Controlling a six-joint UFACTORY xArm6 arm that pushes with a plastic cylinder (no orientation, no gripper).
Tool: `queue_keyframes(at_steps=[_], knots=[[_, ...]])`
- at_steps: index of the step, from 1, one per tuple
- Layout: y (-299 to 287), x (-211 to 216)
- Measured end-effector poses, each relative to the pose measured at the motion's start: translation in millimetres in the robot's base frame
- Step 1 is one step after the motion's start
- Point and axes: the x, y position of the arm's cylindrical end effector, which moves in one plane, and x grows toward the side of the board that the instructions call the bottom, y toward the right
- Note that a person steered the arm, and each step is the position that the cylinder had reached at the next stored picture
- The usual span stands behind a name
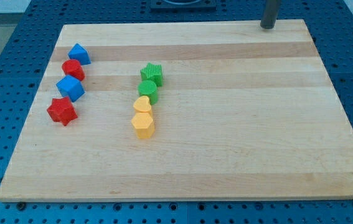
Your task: Separate green blocks from yellow blocks
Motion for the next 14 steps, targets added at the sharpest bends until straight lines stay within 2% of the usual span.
queue_keyframes(at_steps=[1,2,3,5,6,7,8,9,10,12,14], knots=[[-1,0],[-10,23],[-18,82],[-62,272],[-128,356],[-218,373],[-316,361],[-364,304],[-368,247],[-321,205],[-314,259]])
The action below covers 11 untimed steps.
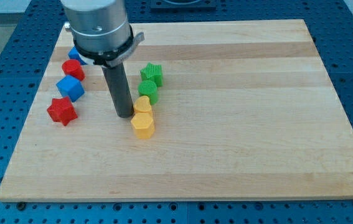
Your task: Separate green blocks from yellow blocks
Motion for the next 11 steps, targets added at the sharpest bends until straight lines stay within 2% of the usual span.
queue_keyframes(at_steps=[1,2,3,6,9,10,11], knots=[[-9,-1],[-23,-25],[-4,-34],[59,-6],[16,-60],[15,-66],[-11,-66]])
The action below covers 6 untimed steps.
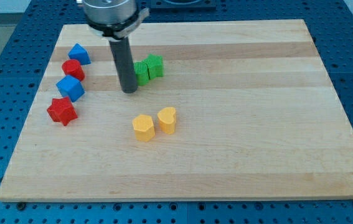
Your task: Separate green blocks from yellow blocks
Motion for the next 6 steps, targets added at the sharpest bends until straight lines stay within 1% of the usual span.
queue_keyframes(at_steps=[1,2,4,5,6], knots=[[-23,0],[-13,-11],[12,-30],[25,-52],[59,-62]])
